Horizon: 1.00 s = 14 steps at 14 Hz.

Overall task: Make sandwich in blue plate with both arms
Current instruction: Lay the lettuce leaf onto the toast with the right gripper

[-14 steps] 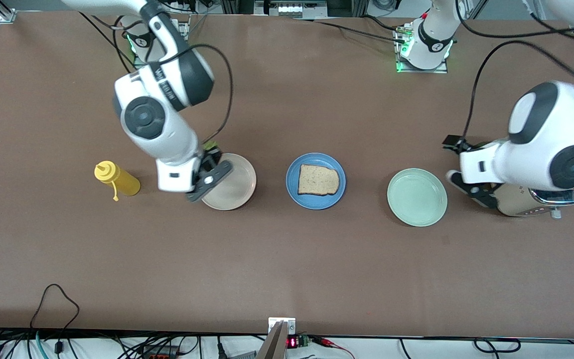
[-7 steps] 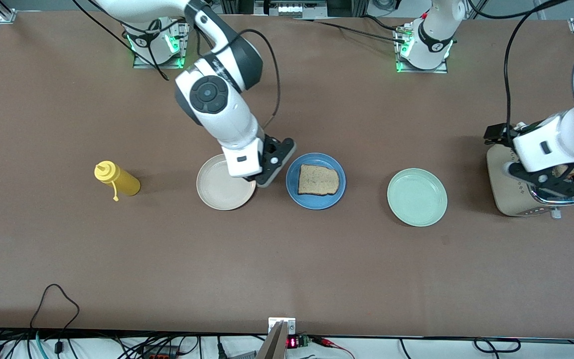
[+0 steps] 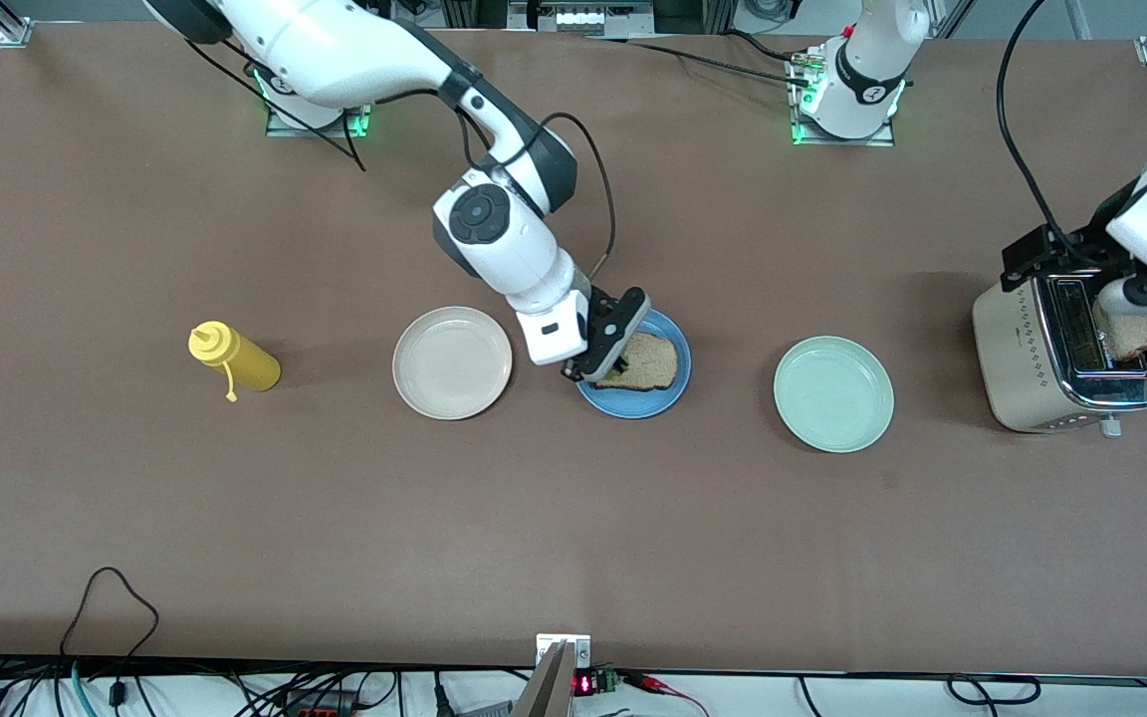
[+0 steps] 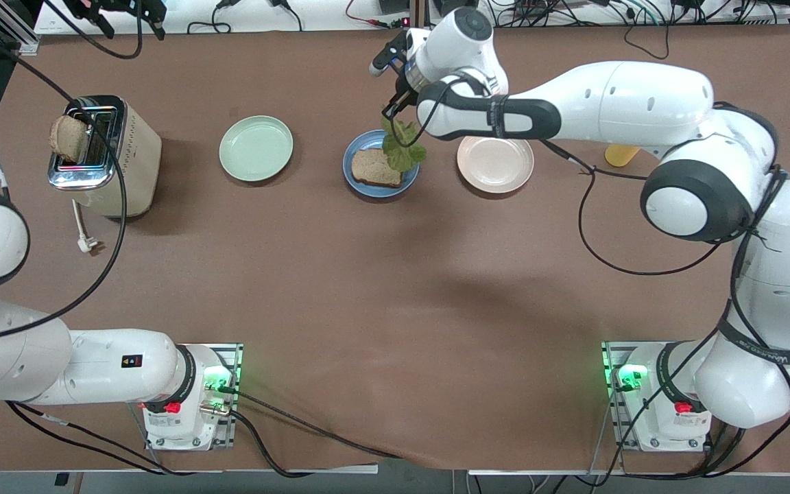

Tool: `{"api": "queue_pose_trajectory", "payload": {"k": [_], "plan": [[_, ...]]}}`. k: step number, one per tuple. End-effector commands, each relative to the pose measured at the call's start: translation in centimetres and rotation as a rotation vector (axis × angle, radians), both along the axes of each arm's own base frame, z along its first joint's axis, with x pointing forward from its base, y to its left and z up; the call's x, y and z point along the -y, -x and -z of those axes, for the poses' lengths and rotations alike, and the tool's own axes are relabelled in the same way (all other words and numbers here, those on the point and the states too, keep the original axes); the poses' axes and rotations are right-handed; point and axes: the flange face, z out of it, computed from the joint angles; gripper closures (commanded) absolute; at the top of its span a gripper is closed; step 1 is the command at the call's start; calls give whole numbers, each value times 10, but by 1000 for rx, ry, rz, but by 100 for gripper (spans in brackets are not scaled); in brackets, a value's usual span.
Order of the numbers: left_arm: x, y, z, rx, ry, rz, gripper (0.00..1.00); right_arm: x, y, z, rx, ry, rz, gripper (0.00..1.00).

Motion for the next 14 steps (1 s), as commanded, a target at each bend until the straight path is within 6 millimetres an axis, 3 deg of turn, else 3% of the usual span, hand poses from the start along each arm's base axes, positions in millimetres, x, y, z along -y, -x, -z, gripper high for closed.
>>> {"api": "queue_pose_trajectory", "payload": {"k": [1, 4, 5, 7, 8, 10, 14], "plan": [[4, 24, -2, 5, 5, 77, 0, -18, 5, 17, 9, -38, 0, 100], [1, 21, 0, -5, 10, 145, 0, -27, 13, 33, 19, -67, 16, 100], [1, 21, 0, -8, 10, 140, 0, -26, 11, 34, 20, -70, 24, 88], [3, 21, -1, -7, 9, 141, 0, -19, 3, 25, 52, -57, 27, 0], [4, 22, -2, -5, 9, 143, 0, -12, -3, 22, 71, -40, 30, 0], [7, 25, -2, -31, 10, 147, 0, 2, -12, -6, 80, -25, 40, 0], [7, 26, -9, -38, 10, 148, 0, 61, -42, -60, 44, 55, 87, 0]]}}
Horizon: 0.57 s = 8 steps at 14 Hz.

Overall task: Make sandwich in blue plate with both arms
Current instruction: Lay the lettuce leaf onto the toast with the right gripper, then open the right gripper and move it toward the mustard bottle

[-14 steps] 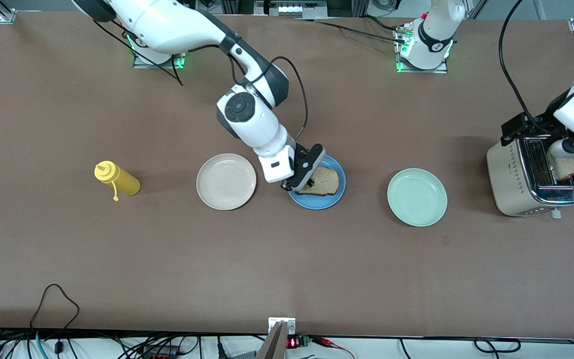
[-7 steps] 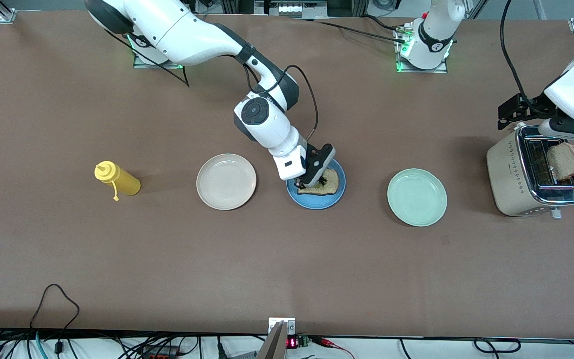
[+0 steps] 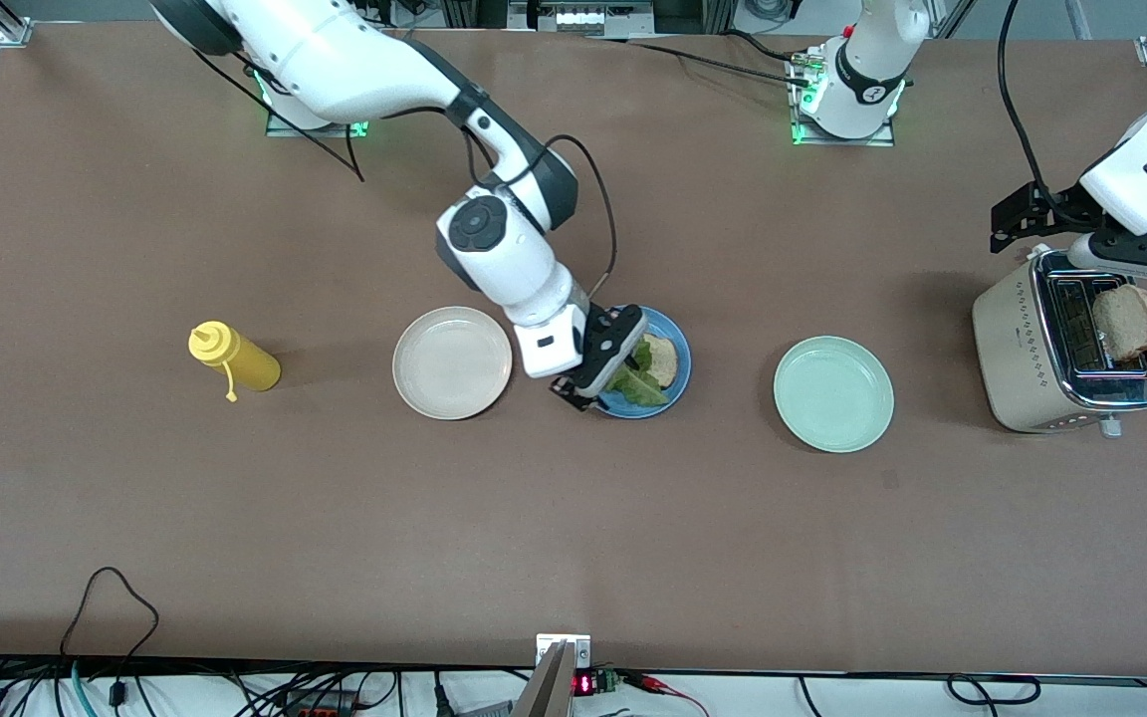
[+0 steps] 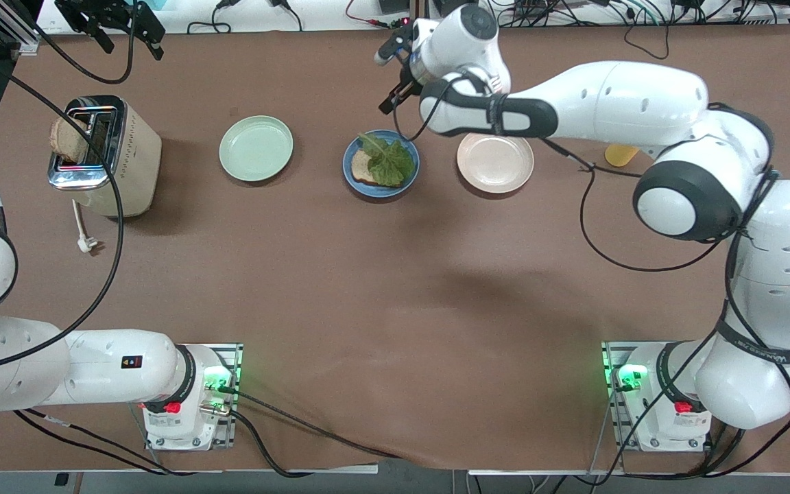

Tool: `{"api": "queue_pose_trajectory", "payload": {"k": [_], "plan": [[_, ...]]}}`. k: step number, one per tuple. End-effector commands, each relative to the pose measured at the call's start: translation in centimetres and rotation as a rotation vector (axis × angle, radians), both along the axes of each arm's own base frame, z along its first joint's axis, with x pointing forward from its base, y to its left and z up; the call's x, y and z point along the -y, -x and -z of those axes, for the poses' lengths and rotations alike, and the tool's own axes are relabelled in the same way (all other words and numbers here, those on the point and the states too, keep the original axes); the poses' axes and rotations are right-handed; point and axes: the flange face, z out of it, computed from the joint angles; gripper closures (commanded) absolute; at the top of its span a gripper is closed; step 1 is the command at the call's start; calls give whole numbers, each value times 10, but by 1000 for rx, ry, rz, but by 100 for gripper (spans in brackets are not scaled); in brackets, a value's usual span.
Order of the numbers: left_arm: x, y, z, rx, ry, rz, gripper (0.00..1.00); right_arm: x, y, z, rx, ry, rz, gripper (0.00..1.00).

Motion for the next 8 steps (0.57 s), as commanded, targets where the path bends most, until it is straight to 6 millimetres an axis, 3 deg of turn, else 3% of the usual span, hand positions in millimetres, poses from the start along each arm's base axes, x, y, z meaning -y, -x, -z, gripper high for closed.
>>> {"api": "queue_pose_trajectory", "payload": {"k": [1, 4, 6, 8], "plan": [[1, 4, -9, -3, 12, 23, 0, 53, -16, -42, -8, 51, 43, 0], [1, 4, -9, -3, 12, 23, 0, 138, -40, -61, 17, 111, 65, 0], [1, 4, -9, -3, 12, 23, 0, 191, -46, -90, 48, 190, -25, 0], [1, 4, -9, -2, 11, 21, 0, 232, -41, -123, 2, 242, -26, 0]]}}
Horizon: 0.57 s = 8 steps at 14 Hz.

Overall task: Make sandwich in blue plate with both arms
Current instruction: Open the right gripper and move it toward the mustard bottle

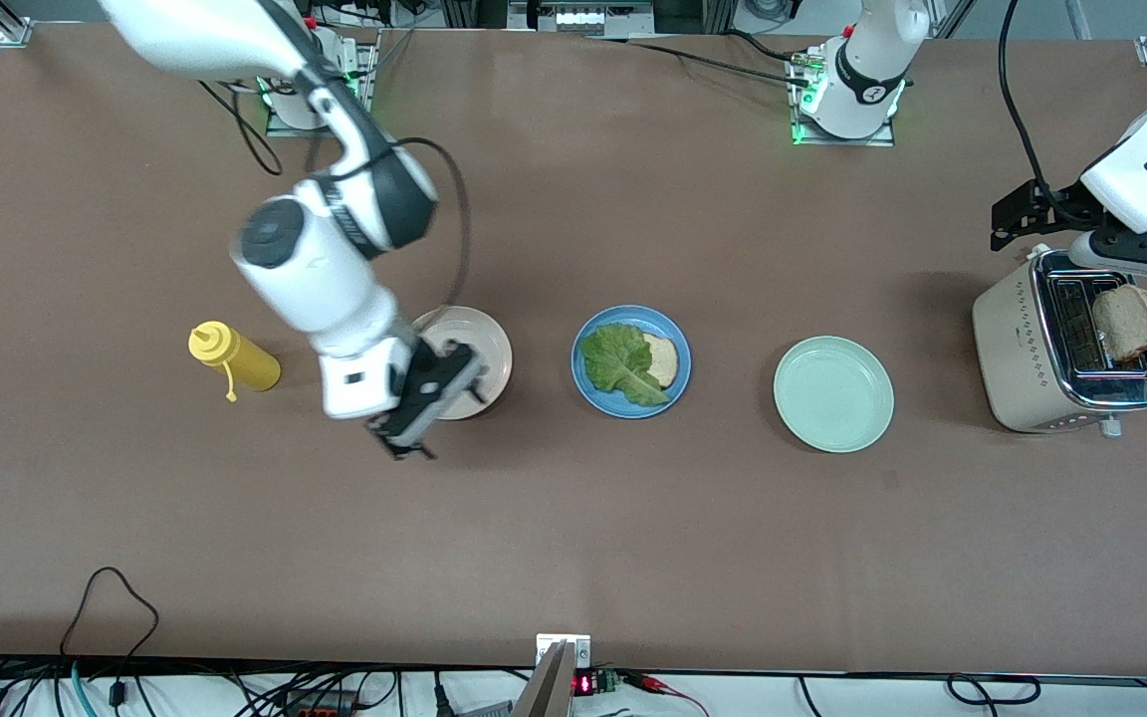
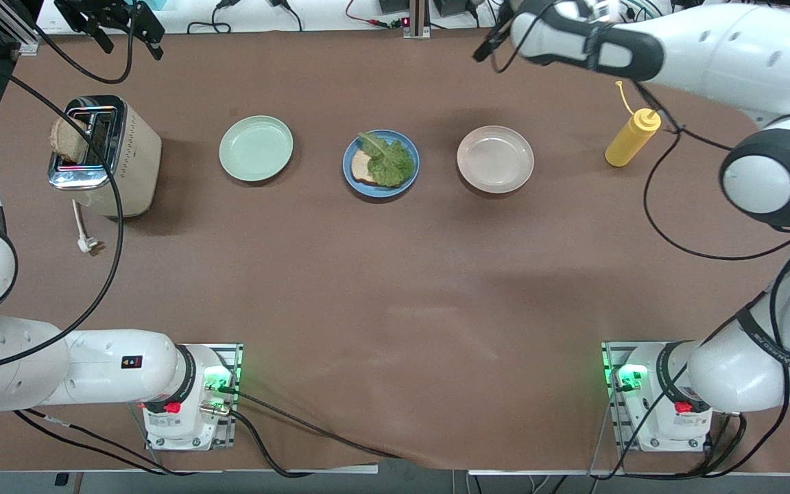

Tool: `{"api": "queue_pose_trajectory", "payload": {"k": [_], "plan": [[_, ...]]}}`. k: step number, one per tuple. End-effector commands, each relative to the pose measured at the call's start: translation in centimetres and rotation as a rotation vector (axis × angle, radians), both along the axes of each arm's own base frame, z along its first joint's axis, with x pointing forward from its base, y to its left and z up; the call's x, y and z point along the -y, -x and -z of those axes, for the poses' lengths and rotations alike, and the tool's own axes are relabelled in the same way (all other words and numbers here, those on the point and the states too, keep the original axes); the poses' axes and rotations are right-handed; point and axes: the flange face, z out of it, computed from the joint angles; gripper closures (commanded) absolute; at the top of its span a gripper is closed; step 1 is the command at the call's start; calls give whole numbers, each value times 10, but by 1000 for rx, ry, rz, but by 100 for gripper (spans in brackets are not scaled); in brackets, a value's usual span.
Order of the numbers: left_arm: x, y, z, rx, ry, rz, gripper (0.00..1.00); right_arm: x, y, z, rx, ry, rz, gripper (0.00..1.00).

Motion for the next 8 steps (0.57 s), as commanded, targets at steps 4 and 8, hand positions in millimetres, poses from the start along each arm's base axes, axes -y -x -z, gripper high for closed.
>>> {"api": "queue_pose_trajectory", "payload": {"k": [4, 8], "plan": [[1, 4, -8, -1, 9, 24, 0, 100, 31, -74, -117, -58, -117, 0], [0, 5, -7, -12, 9, 22, 0, 220, 22, -72, -159, -274, -251, 0]]}}
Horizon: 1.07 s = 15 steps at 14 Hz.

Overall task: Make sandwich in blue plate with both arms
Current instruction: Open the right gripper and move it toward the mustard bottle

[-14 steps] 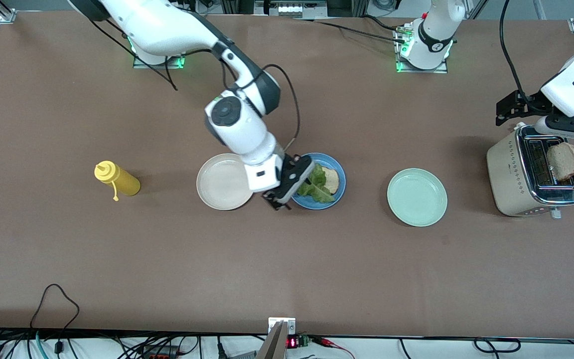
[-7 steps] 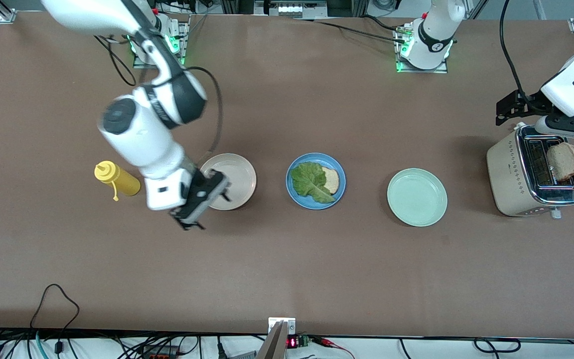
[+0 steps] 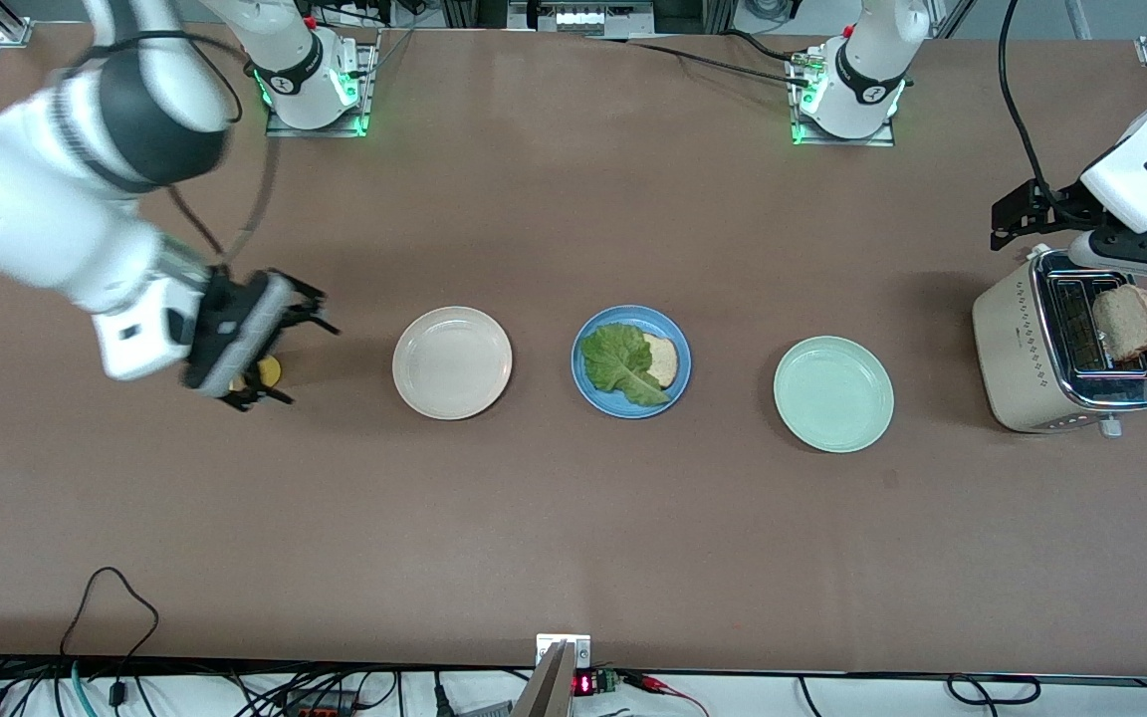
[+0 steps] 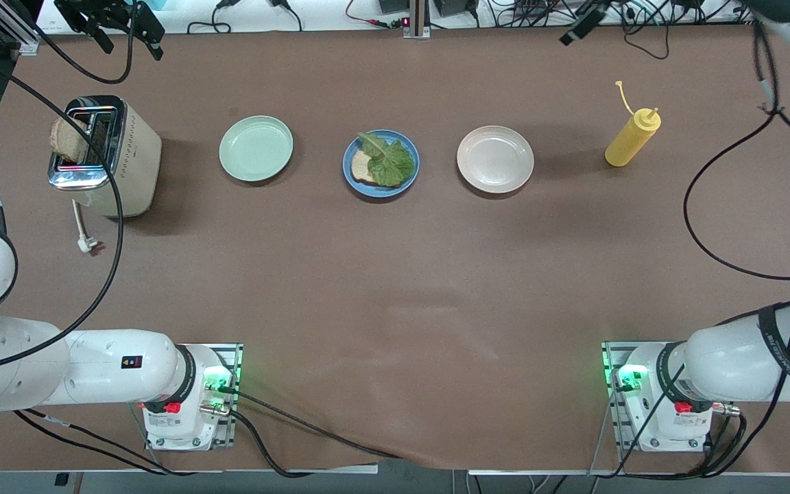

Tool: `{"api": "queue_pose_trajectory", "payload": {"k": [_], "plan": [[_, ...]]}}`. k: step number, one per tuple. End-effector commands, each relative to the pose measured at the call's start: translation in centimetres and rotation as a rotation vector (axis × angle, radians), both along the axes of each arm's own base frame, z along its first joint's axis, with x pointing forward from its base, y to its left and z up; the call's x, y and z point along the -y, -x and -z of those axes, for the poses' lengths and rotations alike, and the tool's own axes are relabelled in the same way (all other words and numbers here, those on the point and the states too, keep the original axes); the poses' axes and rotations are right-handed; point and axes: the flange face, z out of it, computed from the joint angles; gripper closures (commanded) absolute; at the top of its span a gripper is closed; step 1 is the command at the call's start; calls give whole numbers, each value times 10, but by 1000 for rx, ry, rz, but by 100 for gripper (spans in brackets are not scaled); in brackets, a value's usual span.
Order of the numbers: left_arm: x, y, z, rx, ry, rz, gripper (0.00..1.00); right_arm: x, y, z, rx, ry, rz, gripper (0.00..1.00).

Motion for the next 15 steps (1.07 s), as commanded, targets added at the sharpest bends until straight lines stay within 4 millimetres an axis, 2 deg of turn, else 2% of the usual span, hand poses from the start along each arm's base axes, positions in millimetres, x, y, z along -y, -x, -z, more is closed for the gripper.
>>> {"api": "queue_pose_trajectory", "payload": {"k": [1, 2, 4, 6, 8, 12, 13, 15], "plan": [[0, 5, -7, -8, 9, 21, 0, 77, 2, 12, 7, -180, -91, 0], [0, 5, -7, -8, 9, 21, 0, 111, 3, 21, 6, -253, -104, 0], [0, 5, -7, -8, 8, 21, 0, 162, 10, 37, -7, -371, -122, 0], [-1, 5, -7, -9, 8, 20, 0, 208, 17, 50, 26, -469, -149, 0], [-2, 5, -7, -9, 8, 18, 0, 248, 24, 79, 75, -578, -180, 0], [-5, 6, -6, -20, 8, 12, 0, 313, 49, 165, 167, -822, -253, 0], [-5, 6, -6, -20, 8, 12, 0, 323, 54, 182, 195, -860, -267, 0], [-4, 6, -6, -20, 6, 14, 0, 335, 66, 238, 246, -960, -280, 0]]}}
